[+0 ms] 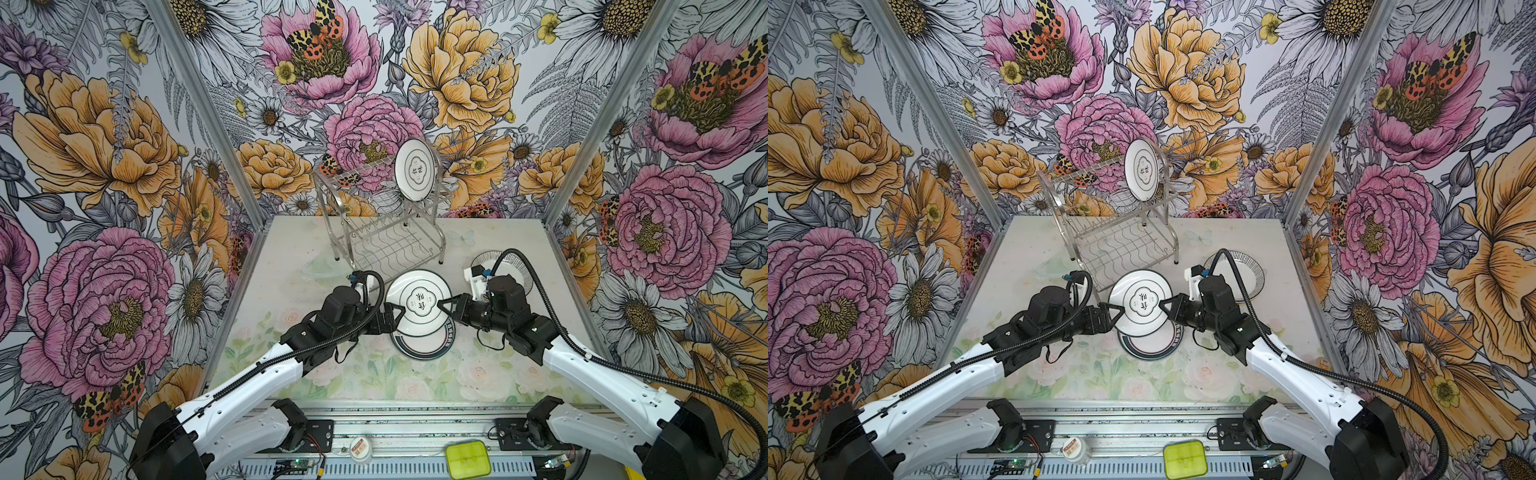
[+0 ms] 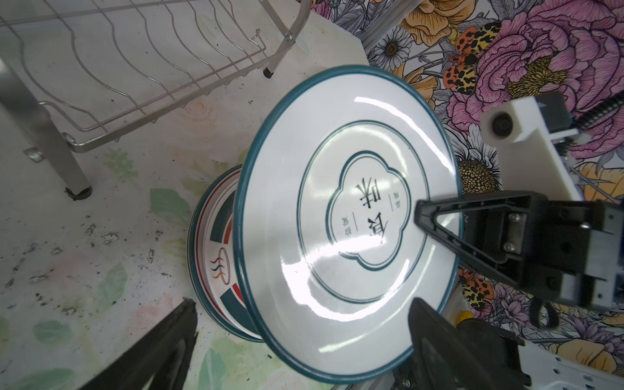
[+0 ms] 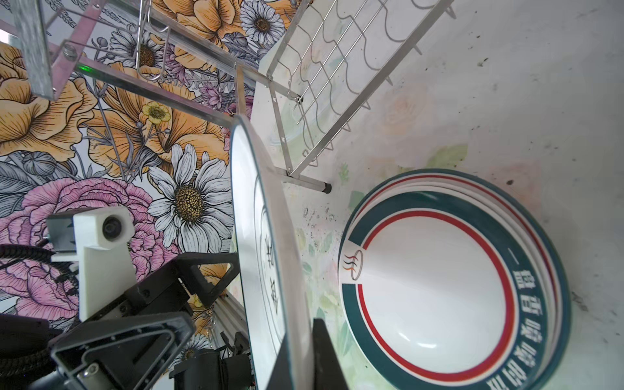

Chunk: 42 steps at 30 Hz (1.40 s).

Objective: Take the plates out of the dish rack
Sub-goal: 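Grasp the white plate rim with the left gripper while the right gripper holds it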

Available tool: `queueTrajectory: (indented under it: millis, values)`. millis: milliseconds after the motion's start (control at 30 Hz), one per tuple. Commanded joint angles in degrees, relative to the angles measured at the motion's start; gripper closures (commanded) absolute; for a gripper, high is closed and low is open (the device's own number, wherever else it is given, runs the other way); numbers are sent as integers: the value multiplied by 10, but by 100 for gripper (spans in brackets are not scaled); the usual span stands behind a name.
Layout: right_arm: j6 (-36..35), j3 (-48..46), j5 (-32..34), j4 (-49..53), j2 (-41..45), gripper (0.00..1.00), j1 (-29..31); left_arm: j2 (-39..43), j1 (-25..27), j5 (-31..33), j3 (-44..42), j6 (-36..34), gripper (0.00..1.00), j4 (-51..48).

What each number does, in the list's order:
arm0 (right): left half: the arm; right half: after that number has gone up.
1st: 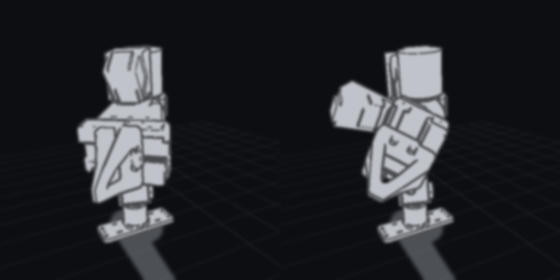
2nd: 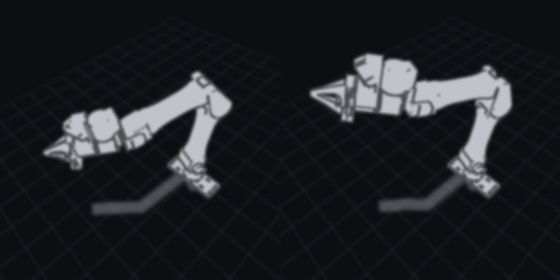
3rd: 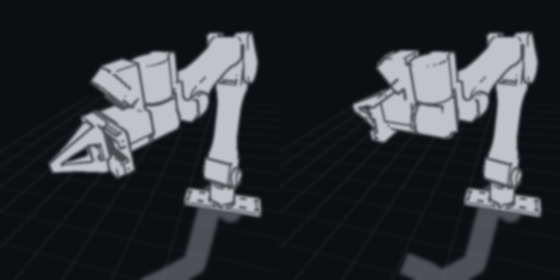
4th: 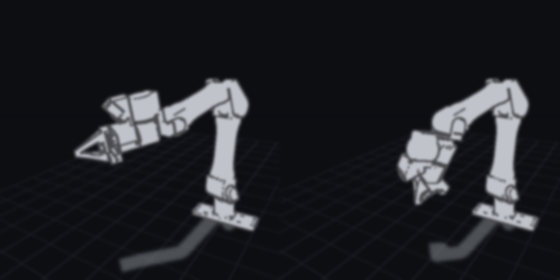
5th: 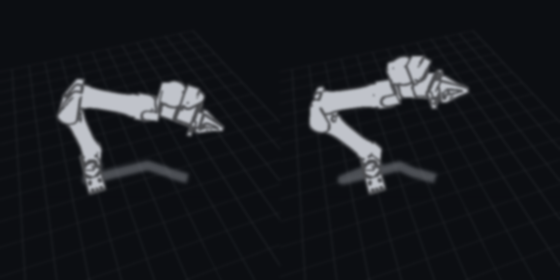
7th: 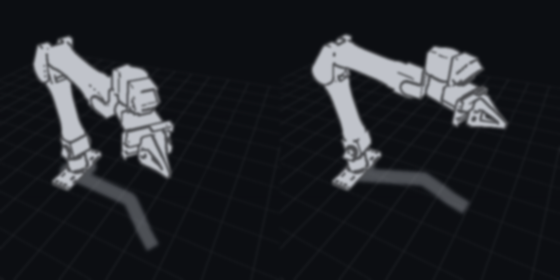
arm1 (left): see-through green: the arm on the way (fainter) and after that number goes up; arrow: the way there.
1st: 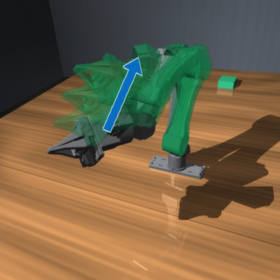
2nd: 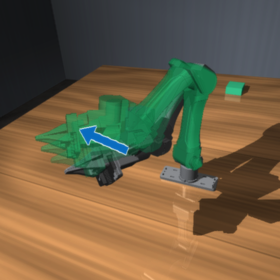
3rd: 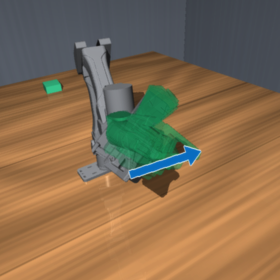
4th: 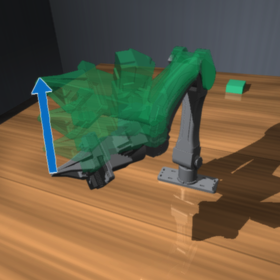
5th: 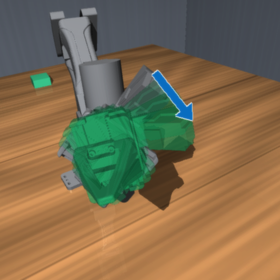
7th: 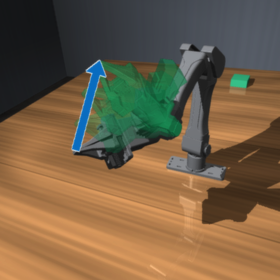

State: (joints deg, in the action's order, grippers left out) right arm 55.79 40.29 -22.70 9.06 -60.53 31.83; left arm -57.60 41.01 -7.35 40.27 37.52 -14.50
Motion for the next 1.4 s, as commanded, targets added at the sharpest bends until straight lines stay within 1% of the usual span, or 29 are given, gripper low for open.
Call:
queueTrajectory:
  millis: [0, 300, 367, 433, 500, 567, 700, 800, 967, 1067, 1100, 1167, 1300, 1333, 1367]
  values:
    - [25, -9, -63, -94, -8, 100, -1, 10, -6, -10, -15, 9, 3, 32]
    - [32, -12, -87, -108, -7, 100, -3, 11, -24, -44, -25, 22, 19, 74]
    - [33, -11, -89, -109, -13, 100, -2, 12, -27, -51, -27, 25, 28, 78]
    - [33, -11, -93, -113, -22, 100, -4, 14, -30, -55, -30, 29, 39, 83]
    - [34, -10, -92, -115, -28, 100, -4, 17, -33, -57, -32, 32, 45, 81]
    - [32, -7, -92, -116, -34, 100, -4, 19, -37, -61, -32, 32, 49, 78]
    - [31, -3, -92, -121, -47, 100, -4, 22, -46, -69, -33, 34, 65, 76]
    - [27, 1, -96, -127, -55, 100, -5, 18, -50, -79, -30, 30, 71, 73]
    - [16, 18, -117, -127, -78, 100, -5, 8, -52, -88, -28, 25, 90, 72]
    - [13, 22, -119, -131, -91, 100, -4, 8, -54, -88, -29, 25, 93, 67]
    - [13, 22, -119, -133, -95, 100, -4, 9, -54, -88, -29, 25, 96, 67]
    - [13, 24, -119, -137, -100, 93, -4, 10, -55, -84, -29, 24, 100, 62]
    - [12, 29, -121, -139, -105, 73, -3, 8, -58, -83, -17, 18, 100, 36]
    - [11, 29, -120, -138, -103, 66, -4, 8, -59, -86, -10, 17, 100, 23]
    - [9, 30, -119, -135, -101, 61, -4, 8, -60, -88, -3, 14, 100, 11]
